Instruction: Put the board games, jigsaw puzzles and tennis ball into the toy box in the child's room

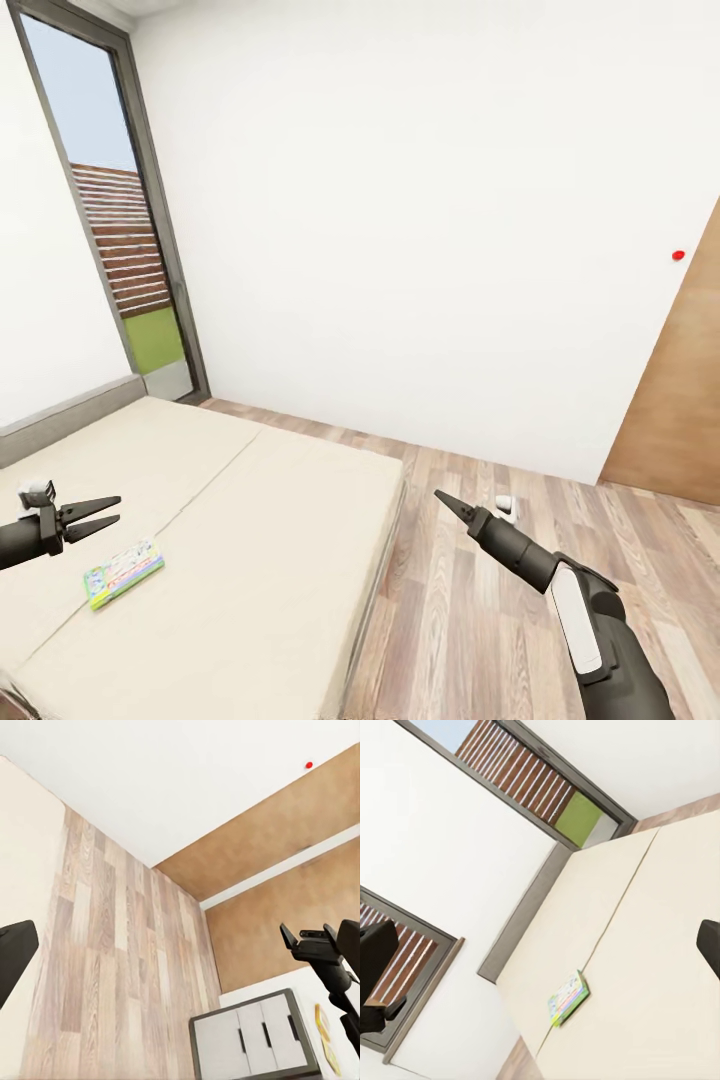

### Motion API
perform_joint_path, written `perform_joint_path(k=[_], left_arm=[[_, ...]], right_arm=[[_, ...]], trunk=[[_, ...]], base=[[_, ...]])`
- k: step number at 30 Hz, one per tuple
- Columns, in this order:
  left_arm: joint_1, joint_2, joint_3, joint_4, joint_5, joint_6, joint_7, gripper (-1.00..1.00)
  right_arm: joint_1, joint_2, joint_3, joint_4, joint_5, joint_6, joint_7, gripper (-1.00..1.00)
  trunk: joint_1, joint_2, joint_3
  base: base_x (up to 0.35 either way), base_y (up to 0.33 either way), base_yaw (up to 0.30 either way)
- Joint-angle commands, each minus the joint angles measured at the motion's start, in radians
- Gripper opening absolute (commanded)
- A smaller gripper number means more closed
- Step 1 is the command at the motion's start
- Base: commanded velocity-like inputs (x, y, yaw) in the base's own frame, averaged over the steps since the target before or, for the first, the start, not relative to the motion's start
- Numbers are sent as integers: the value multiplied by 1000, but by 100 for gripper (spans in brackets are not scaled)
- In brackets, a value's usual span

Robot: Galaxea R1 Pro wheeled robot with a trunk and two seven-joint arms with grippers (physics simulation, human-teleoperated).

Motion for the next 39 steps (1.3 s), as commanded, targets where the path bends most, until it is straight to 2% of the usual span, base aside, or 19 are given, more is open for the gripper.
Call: perform_joint_path(k=[1,15,25,39], left_arm=[[-1,0,1,0,-3,11,-5,100],[-1,1,1,1,-3,11,-5,100],[-1,2,1,1,-3,11,-5,100],[-1,2,1,1,-3,11,-5,100]], right_arm=[[-1,1,-3,0,-2,6,2,100],[-1,0,-3,1,-2,7,2,100],[-1,0,-3,1,-2,7,3,100],[-1,0,-3,1,-2,7,2,100]], trunk=[[1,-2,-2],[1,-2,2],[1,-2,2],[1,-2,2]], base=[[-40,29,0],[-10,97,-141],[-3,157,-60],[-100,154,-116]])
